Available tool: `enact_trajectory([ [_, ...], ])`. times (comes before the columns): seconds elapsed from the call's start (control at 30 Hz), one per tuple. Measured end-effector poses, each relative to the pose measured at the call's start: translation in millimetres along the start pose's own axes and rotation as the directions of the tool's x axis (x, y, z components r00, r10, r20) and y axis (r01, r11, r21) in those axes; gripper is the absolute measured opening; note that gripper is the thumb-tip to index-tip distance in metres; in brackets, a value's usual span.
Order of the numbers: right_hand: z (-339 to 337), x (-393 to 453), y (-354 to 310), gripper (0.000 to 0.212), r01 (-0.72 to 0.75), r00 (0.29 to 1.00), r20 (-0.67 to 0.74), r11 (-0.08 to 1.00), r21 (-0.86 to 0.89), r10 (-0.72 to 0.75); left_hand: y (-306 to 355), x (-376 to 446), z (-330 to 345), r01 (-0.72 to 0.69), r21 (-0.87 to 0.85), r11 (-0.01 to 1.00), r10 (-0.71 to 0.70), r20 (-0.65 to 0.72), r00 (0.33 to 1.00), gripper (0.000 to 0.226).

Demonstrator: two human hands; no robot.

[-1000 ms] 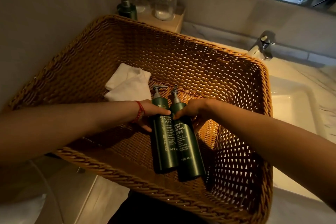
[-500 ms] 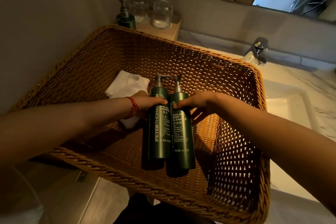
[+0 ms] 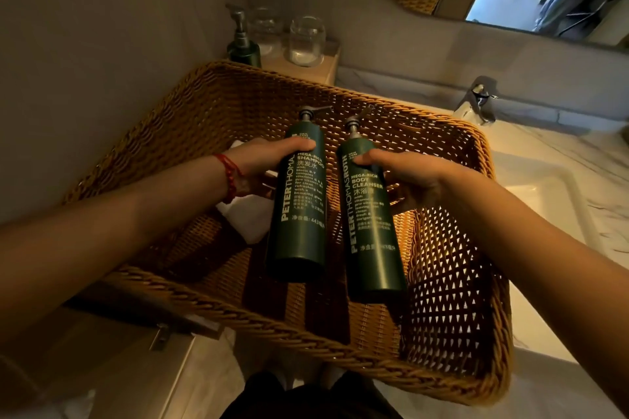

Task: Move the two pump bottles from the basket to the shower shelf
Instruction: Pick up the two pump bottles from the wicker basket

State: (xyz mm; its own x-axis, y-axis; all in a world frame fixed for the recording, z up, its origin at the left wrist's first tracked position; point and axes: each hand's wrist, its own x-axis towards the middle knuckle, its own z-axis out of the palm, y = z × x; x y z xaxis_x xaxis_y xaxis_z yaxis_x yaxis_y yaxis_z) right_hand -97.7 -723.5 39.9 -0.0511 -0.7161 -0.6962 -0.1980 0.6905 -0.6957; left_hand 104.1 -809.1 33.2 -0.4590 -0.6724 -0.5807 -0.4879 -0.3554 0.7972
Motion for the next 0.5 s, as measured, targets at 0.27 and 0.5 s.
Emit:
enact_trajectory([
  [0.27,0.5,-35.8,2.8,0.042,0.092,0.989,-0.117,0.996,0.017,-0.090,2.2,-17.9,-7.5,-0.049,-0.089,0.995,0.055,0.063,0.996,0.061],
  [0.5,2.3,-74.4,19.1,0.036,0.146,0.968,-0.218,0.985,0.089,-0.123,5.2,-36.4,1.7,-0.082,-0.084,0.993,0.093,0.131,0.987,0.080],
])
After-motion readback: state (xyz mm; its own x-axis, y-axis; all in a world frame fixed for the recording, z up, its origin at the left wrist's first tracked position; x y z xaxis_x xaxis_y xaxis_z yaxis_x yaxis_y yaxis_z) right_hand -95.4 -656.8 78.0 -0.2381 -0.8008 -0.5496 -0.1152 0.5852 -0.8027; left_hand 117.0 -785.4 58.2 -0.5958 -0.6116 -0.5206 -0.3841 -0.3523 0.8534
